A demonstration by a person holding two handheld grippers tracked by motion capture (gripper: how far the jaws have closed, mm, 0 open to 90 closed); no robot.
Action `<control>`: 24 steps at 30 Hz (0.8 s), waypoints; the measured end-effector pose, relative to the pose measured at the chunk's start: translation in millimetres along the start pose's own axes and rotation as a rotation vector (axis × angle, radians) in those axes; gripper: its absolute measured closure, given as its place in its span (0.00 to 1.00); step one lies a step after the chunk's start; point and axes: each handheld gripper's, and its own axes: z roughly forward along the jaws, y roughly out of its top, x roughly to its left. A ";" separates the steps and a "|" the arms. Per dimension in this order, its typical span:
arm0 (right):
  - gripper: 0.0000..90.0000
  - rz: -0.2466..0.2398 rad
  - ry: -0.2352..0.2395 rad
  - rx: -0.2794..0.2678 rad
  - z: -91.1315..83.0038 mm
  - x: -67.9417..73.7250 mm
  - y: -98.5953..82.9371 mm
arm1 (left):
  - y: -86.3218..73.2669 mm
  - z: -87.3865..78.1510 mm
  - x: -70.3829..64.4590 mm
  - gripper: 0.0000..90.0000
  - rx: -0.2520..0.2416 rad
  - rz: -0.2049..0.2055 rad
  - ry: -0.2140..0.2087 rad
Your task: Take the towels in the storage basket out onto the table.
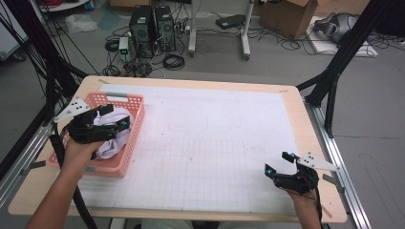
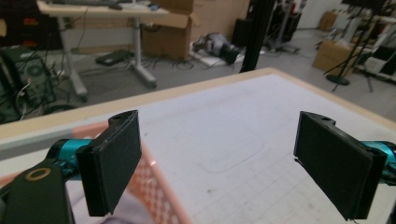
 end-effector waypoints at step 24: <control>0.12 -0.003 0.004 0.018 3.3 1.6 -1.2 | -45.2 27.8 81.4 0.18 0.486 -0.036 0.295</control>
